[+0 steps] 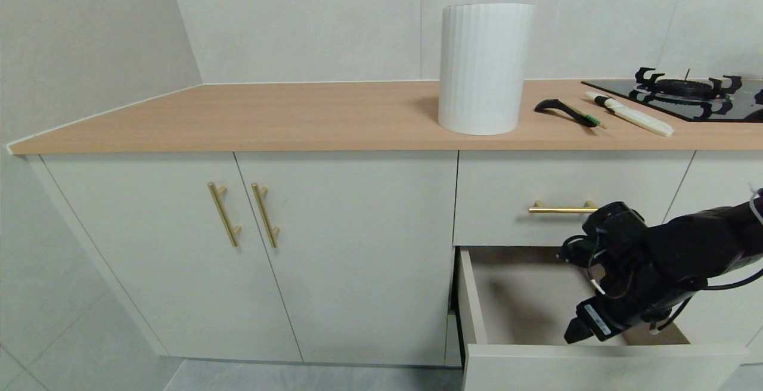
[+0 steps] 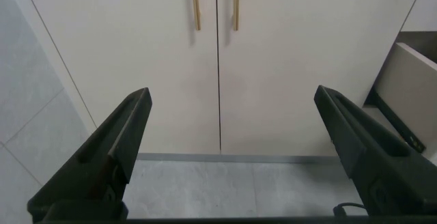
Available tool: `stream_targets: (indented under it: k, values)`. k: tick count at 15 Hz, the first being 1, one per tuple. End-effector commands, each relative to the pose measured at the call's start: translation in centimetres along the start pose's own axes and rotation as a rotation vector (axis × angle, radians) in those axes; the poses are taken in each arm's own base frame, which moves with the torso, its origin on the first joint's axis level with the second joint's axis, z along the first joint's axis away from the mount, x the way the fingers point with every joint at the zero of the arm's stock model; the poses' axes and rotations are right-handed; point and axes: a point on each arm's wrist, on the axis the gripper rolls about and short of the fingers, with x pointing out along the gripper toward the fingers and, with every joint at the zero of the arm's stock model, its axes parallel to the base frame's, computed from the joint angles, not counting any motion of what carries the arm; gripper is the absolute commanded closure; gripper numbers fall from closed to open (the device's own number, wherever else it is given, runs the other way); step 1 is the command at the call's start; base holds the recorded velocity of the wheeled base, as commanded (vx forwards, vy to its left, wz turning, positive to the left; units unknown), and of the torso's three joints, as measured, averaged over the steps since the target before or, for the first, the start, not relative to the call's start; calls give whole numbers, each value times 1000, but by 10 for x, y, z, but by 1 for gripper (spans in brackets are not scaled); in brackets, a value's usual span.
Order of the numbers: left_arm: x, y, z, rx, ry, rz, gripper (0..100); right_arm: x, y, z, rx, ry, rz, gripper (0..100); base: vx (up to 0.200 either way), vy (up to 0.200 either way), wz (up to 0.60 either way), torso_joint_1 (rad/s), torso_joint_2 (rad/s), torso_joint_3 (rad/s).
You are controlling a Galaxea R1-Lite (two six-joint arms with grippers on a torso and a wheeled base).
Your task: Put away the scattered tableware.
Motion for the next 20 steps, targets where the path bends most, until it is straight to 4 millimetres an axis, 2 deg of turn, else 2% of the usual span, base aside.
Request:
stream_targets:
  k: [1, 5, 12, 17, 20]
  values:
    - [0, 0, 0, 0, 0, 0, 0, -5, 6, -5, -31, -1, 4, 0, 0, 0, 0, 0, 0, 0]
    - [0, 0, 0, 0, 0, 0, 0, -9, 18, -16, -95, 16, 13, 0, 0, 0, 0, 0, 0, 0]
    - [0, 0, 0, 0, 0, 0, 0, -17, 53, -39, -254, 141, 56, 0, 0, 0, 0, 0, 0, 0]
    - [0, 0, 0, 0, 0, 0, 0, -19, 58, -42, -276, 142, 61, 0, 0, 0, 0, 0, 0, 0]
    - [0, 0, 0, 0, 0, 0, 0, -27, 57, -38, -262, 99, 62, 0, 0, 0, 0, 0, 0, 0]
